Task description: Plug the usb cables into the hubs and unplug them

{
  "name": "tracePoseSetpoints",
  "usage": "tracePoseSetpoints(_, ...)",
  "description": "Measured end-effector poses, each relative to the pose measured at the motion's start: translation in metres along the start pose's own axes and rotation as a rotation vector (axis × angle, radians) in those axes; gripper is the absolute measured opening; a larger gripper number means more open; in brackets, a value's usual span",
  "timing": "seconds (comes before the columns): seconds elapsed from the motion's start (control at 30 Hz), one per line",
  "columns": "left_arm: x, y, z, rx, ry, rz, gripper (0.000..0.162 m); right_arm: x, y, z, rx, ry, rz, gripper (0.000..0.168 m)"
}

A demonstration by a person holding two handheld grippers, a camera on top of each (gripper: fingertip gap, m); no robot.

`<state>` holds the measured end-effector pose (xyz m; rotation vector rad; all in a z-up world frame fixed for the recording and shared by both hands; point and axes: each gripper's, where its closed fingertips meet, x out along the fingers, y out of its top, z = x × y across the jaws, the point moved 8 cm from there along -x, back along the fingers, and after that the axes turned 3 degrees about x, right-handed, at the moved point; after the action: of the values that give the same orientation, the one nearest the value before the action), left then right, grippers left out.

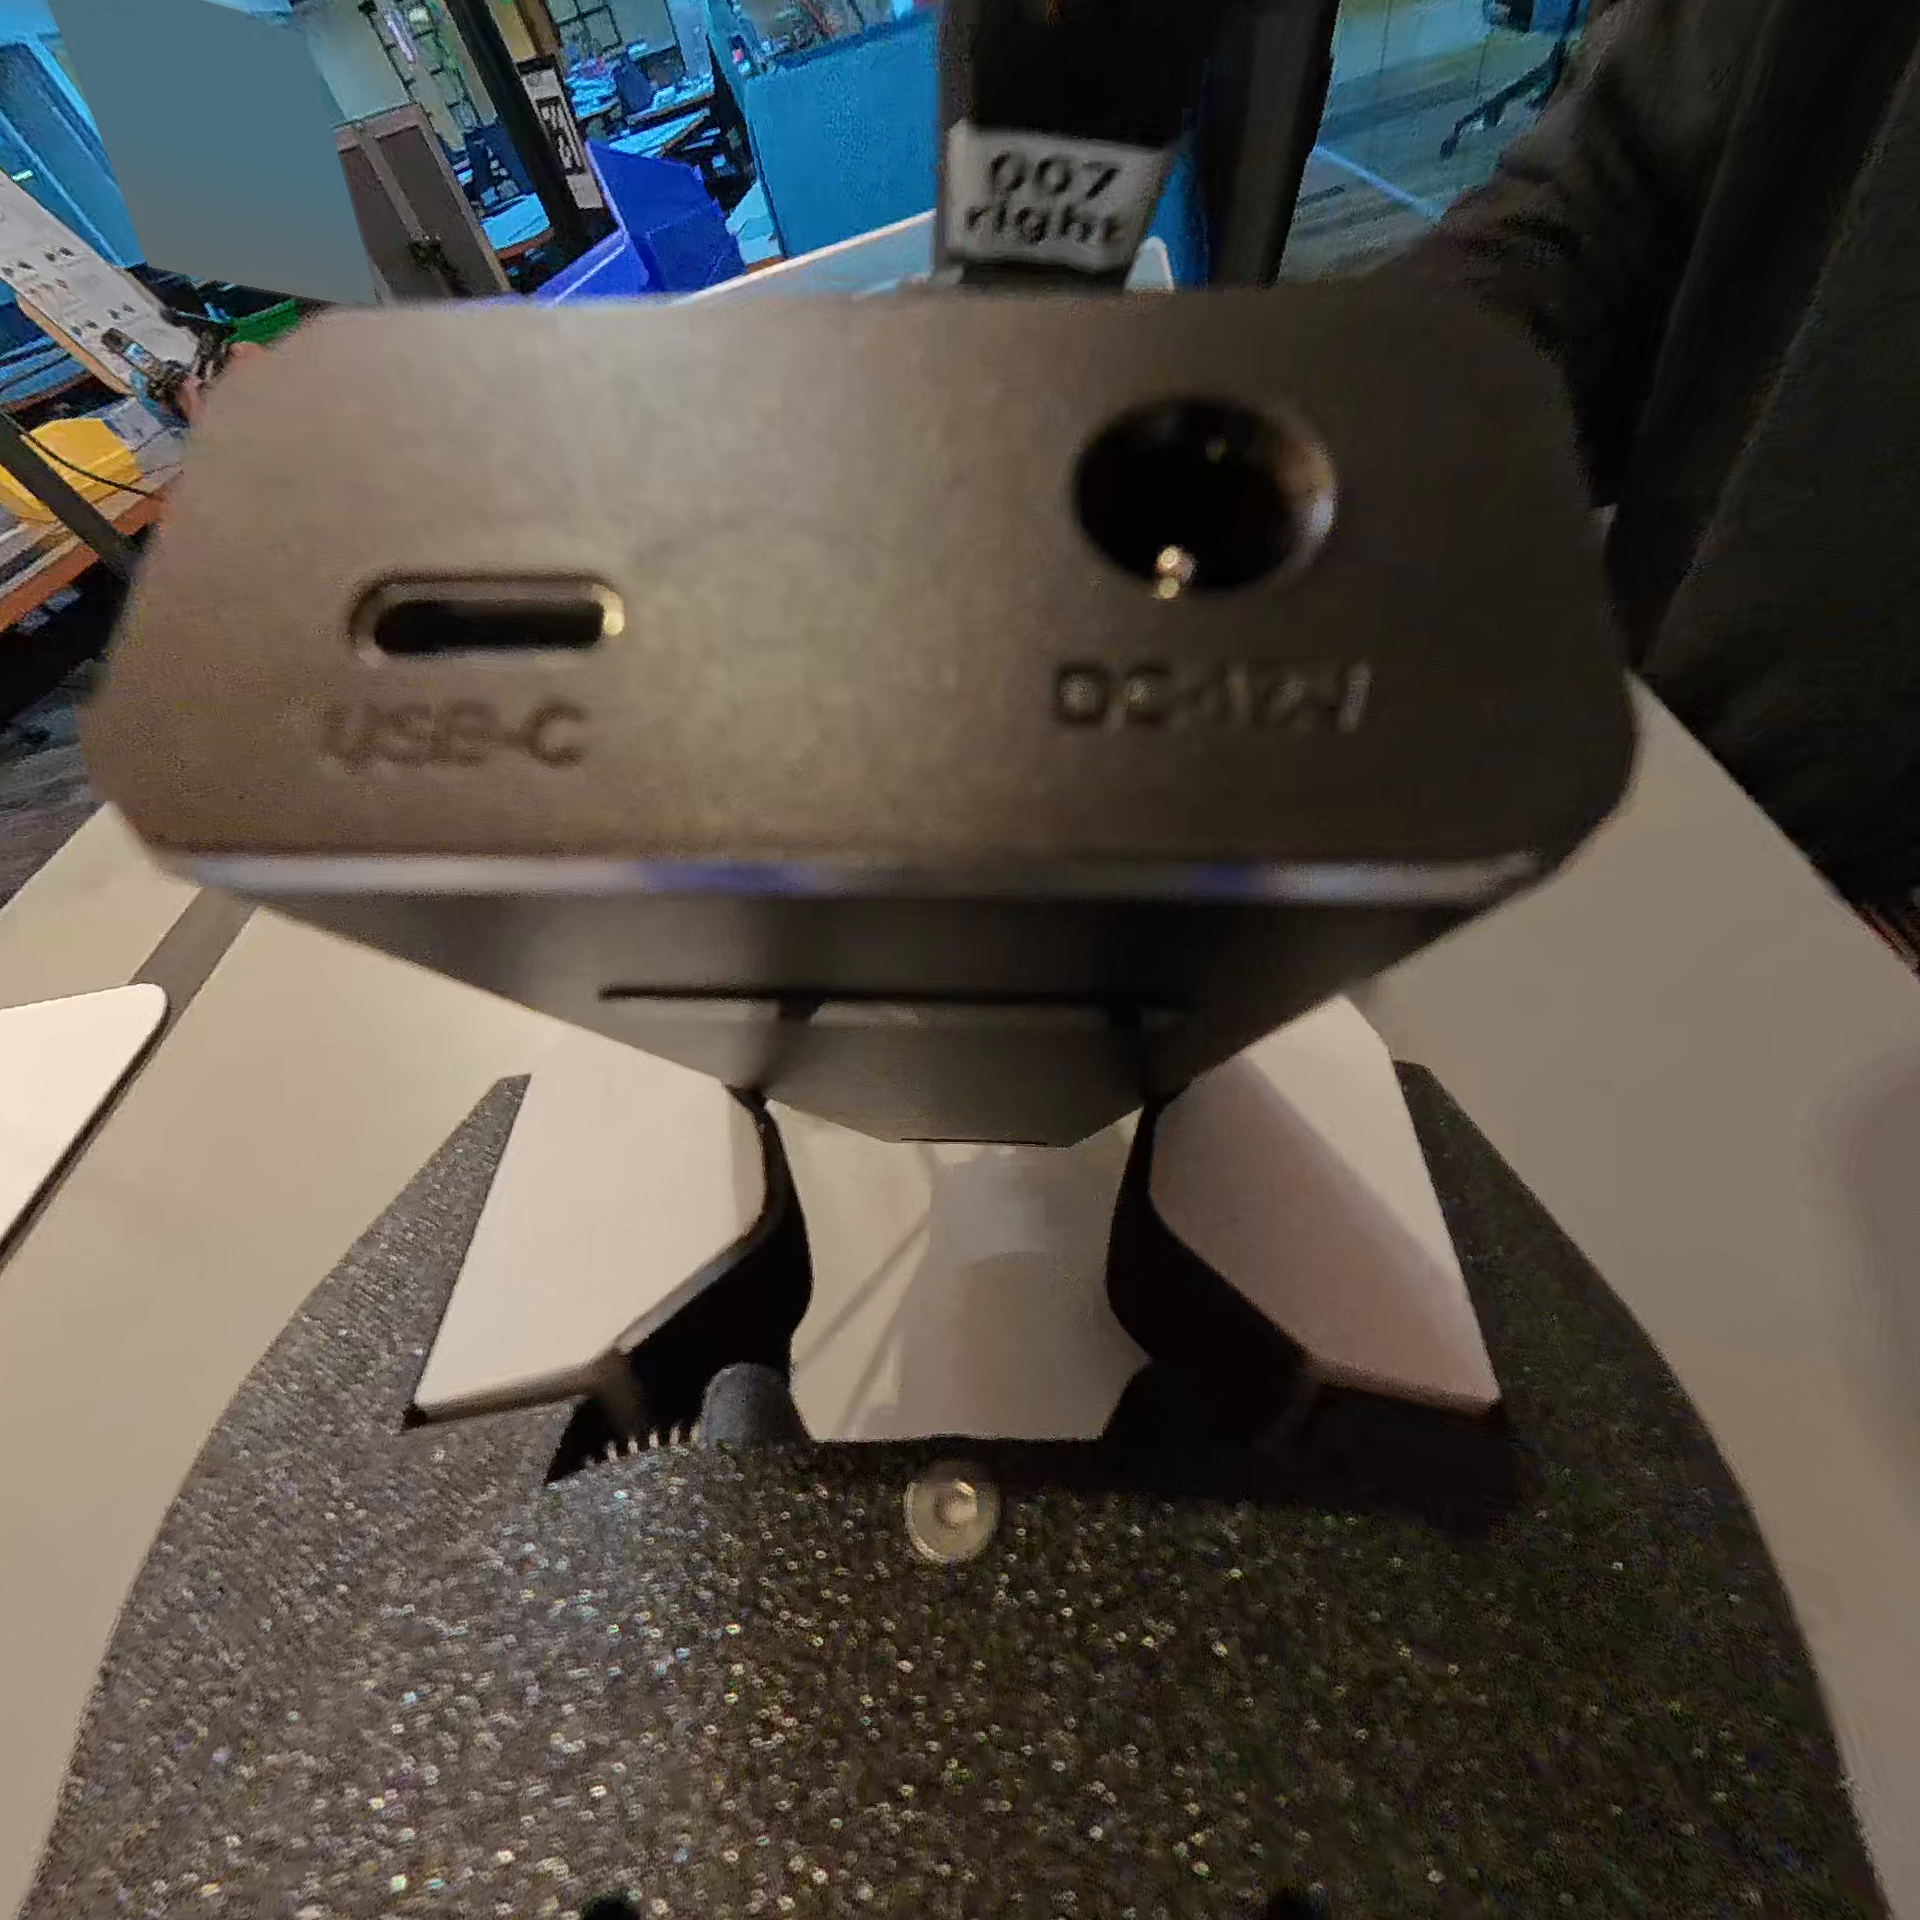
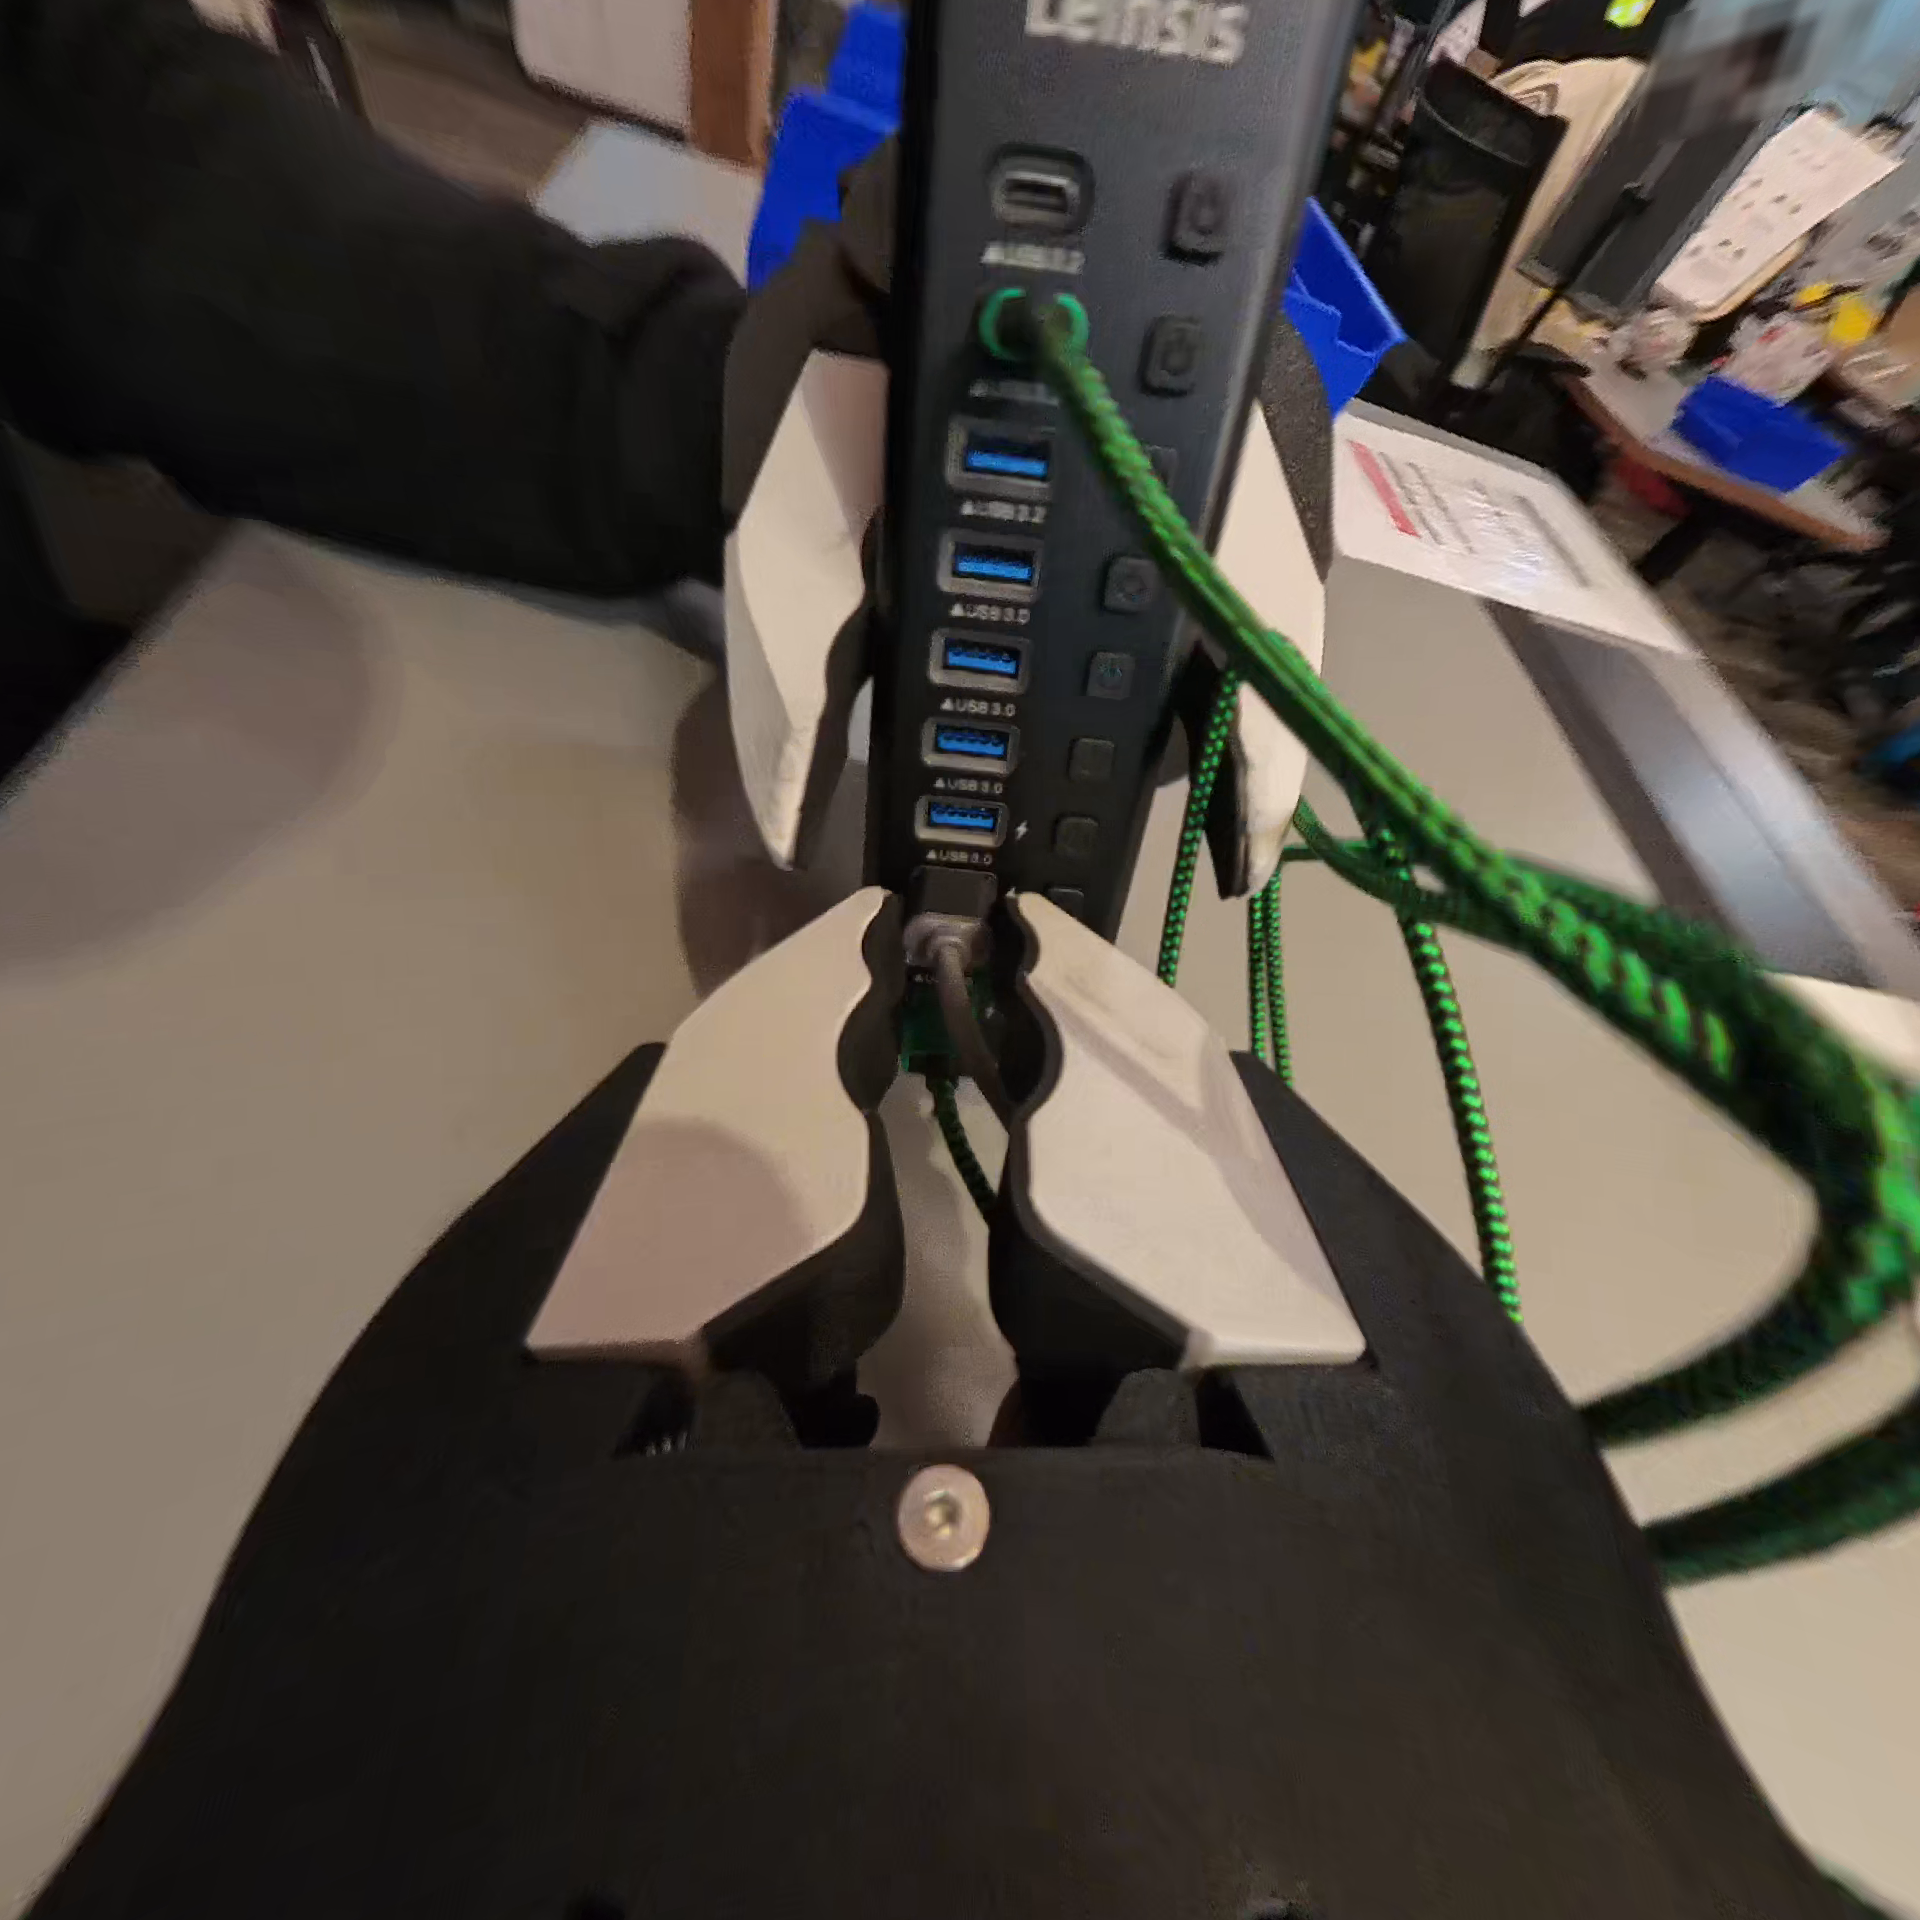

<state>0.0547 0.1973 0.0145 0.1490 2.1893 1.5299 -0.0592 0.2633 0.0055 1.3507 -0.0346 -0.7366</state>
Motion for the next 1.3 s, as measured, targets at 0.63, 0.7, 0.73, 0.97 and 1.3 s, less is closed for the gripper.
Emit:
tracePoseSetpoints(0.63,0.001,-0.008,-0.002,0.003,0.013,0.041,0.072,-0.004,0.003,-0.005,-0.131,-0.114,-0.079,0.015)
tracePoseSetpoints(0.7,0.002,-0.006,0.000,0.005,0.003,0.047,0.072,-0.006,0.002,-0.002,-0.023,-0.045,-0.031,0.015)
tracePoseSetpoints(0.73,0.003,-0.004,0.001,0.033,0.005,0.035,0.072,-0.007,-0.001,0.002,0.062,0.006,0.002,0.015)
tracePoseSetpoints(0.97,0.001,-0.011,-0.003,0.001,0.004,0.003,0.072,-0.003,-0.002,-0.001,-0.039,-0.067,-0.077,0.015)
tracePoseSetpoints(1.3,-0.002,-0.010,-0.005,0.000,0.012,-0.012,0.071,-0.003,-0.005,0.006,0.155,-0.021,0.009,0.014)
